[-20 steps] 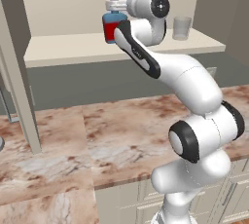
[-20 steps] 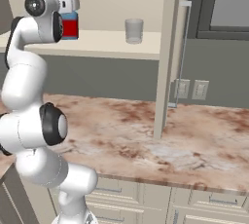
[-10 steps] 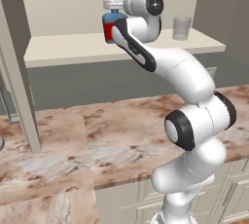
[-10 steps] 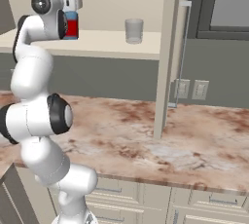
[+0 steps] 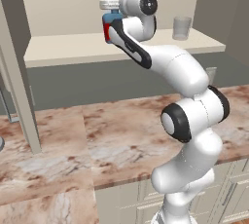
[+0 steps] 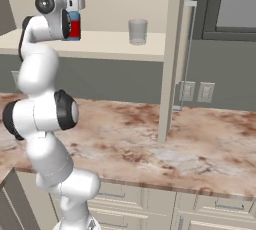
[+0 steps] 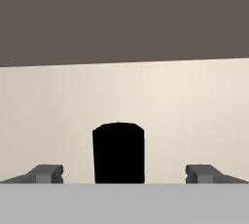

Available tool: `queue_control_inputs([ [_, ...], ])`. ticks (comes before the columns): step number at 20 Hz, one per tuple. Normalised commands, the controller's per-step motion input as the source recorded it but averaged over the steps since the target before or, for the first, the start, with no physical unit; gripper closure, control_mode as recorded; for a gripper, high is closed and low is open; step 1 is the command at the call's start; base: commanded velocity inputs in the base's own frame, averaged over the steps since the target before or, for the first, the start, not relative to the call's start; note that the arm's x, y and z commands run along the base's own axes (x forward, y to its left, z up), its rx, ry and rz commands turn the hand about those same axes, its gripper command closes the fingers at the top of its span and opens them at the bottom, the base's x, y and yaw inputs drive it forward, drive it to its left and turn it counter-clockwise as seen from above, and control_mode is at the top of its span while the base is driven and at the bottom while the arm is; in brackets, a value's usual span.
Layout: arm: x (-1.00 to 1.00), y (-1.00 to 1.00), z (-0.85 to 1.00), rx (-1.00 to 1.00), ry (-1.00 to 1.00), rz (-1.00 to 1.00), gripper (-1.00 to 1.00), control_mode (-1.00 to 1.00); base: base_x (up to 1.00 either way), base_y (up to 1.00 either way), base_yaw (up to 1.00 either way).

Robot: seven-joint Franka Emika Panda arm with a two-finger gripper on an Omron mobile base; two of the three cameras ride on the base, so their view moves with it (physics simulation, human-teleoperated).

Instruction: There is a bowl on the dining counter. Grab a lemon wedge from the fridge and place it in the bowl. Then get the liquor bottle and glass cup from the cabinet and place them next to the bowl.

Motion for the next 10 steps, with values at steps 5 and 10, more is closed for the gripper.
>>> queue_control_inputs([
  [5, 0.21, 0.12, -0.15, 0.00, 0.00, 0.01, -1.00, -1.00, 0.00, 0.00, 0.00],
  [10, 0.21, 0.01, -0.07, 0.00, 0.00, 0.03, 1.00, -1.00, 0.00, 0.00, 0.00],
])
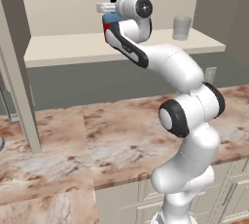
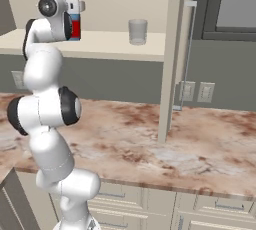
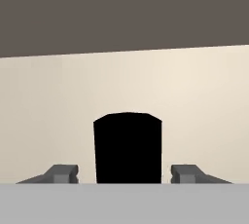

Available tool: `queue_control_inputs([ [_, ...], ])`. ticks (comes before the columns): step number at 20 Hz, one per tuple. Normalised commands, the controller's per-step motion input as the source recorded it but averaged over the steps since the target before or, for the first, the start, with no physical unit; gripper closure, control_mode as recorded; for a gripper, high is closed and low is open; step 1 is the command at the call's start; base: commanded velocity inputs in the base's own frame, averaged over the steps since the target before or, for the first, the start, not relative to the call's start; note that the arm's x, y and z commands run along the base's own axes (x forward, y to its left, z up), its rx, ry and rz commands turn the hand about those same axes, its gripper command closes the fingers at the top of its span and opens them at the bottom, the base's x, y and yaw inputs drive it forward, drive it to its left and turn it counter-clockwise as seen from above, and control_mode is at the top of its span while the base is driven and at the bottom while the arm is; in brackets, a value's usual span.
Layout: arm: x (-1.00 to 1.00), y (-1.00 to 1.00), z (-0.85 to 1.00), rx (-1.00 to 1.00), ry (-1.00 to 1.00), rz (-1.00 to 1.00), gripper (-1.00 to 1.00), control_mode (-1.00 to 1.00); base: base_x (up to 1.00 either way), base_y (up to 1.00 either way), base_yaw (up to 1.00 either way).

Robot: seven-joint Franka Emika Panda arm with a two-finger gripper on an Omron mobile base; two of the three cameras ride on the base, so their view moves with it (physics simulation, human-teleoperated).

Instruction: There is a bowl on the dining counter. Grab a lemon wedge from the fridge and place it in the bowl. Then get the liquor bottle and glass cup from the cabinet and place them next to the bowl.

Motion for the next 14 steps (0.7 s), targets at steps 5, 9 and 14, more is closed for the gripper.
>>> queue_control_inputs([
  [5, 0.20, 0.00, -0.02, 0.00, 0.00, 0.06, 1.00, -1.00, 0.00, 0.00, 0.00],
  [9, 0.16, 0.00, -0.04, 0.00, 0.00, 0.08, 1.00, -1.00, 0.00, 0.00, 0.00],
  [14, 0.02, 0.01, -0.04, 0.00, 0.01, 0.04, 1.00, -1.00, 0.00, 0.00, 0.00],
])
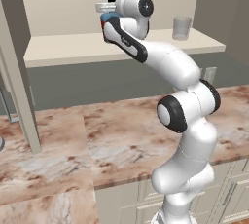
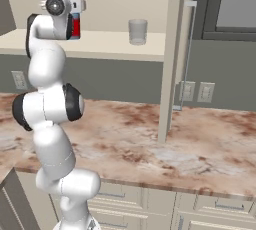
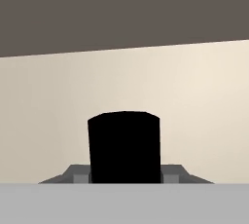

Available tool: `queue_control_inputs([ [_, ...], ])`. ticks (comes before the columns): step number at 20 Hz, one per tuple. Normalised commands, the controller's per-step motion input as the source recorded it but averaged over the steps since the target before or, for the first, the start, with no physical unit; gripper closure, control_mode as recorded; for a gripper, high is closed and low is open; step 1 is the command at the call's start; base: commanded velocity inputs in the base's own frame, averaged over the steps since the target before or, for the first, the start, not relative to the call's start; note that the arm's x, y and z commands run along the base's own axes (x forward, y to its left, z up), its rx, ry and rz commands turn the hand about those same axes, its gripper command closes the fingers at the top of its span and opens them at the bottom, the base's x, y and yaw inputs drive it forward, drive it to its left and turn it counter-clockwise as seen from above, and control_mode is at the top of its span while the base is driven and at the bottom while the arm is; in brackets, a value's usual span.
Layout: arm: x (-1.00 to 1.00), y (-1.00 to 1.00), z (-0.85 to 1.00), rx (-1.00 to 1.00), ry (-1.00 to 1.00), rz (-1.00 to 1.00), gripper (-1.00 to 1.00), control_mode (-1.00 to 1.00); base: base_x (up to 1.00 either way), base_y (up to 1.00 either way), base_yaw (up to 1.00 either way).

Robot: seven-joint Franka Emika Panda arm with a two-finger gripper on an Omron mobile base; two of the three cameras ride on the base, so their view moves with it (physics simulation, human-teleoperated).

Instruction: There is a bowl on the dining counter. Grab a lemon wedge from the fridge and place it in the bowl. Then get the liquor bottle and glass cup from the cabinet and place them next to the bowl.

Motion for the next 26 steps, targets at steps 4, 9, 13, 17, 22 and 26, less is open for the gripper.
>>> queue_control_inputs([
  [4, -0.12, 0.00, -0.06, 0.00, 0.00, 0.00, 1.00, -1.00, 0.00, 0.00, 0.00],
  [9, -0.82, 0.00, -0.11, 0.00, -0.06, 0.00, 1.00, -1.00, 0.00, 0.00, 0.00],
  [13, -1.00, 0.00, -0.04, 0.00, -0.17, -0.01, 1.00, -1.00, 0.00, 0.00, 0.00],
  [17, -1.00, -0.02, 0.00, 0.00, -0.15, 0.00, 1.00, -1.00, 0.00, 0.00, 0.00],
  [22, -1.00, -0.28, 0.00, 0.02, -0.06, 0.00, 1.00, -1.00, 0.00, 0.00, 0.00],
  [26, -1.00, -0.44, 0.00, 0.02, -0.05, 0.06, 1.00, -1.00, 0.00, 0.00, 0.00],
])
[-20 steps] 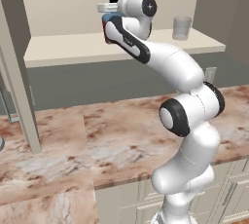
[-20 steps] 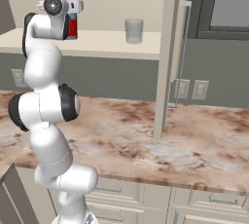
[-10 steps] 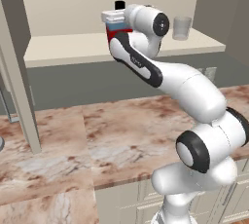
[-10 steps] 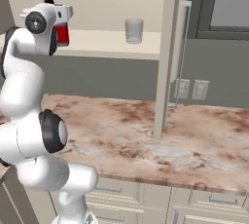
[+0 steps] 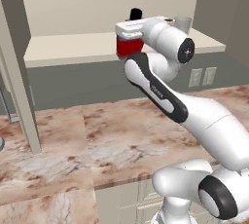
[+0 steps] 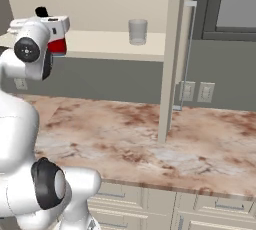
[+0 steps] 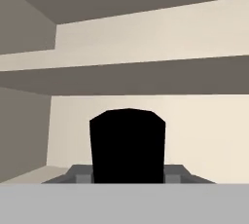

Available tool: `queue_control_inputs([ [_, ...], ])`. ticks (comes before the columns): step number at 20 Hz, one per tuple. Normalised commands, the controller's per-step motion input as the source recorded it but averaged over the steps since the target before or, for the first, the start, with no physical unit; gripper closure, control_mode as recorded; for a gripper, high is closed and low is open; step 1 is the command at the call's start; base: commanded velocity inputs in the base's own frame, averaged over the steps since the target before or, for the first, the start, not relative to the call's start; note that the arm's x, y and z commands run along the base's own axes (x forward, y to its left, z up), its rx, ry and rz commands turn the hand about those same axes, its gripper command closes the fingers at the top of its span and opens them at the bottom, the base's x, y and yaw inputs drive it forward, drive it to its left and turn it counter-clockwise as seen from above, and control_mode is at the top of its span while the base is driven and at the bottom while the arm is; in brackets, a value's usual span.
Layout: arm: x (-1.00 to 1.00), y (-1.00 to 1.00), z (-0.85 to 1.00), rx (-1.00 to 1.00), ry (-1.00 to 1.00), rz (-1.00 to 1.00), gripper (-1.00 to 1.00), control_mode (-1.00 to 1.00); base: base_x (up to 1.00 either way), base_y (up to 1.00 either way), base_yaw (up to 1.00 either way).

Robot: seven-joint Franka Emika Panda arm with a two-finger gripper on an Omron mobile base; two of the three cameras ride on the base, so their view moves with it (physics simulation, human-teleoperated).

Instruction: There is a bowl on the dining counter. Grab a lemon wedge from the fridge and place it in the bowl. Then get the liquor bottle and glass cup from the cabinet and place them next to the bowl.

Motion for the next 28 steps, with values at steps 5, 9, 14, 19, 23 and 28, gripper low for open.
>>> queue_control_inputs([
  [5, -1.00, -0.40, 0.00, 0.00, -0.05, 0.07, 1.00, -1.00, 0.00, 0.00, 0.00],
  [9, -1.00, -0.34, 0.00, 0.00, -0.09, 0.06, 1.00, -1.00, 0.00, 0.00, 0.00],
  [14, -1.00, -0.35, -0.03, 0.00, -0.05, 0.06, 1.00, -1.00, 0.00, 0.00, 0.00],
  [19, -1.00, -0.30, -0.13, 0.00, -0.02, 0.03, 1.00, -1.00, 0.00, 0.00, 0.00],
  [23, -1.00, -0.22, -0.20, 0.00, 0.00, 0.01, 1.00, -1.00, 0.00, 0.00, 0.00],
  [28, -0.80, -0.06, -0.30, 0.00, 0.00, 0.00, 1.00, -1.00, 0.00, 0.00, 0.00],
])
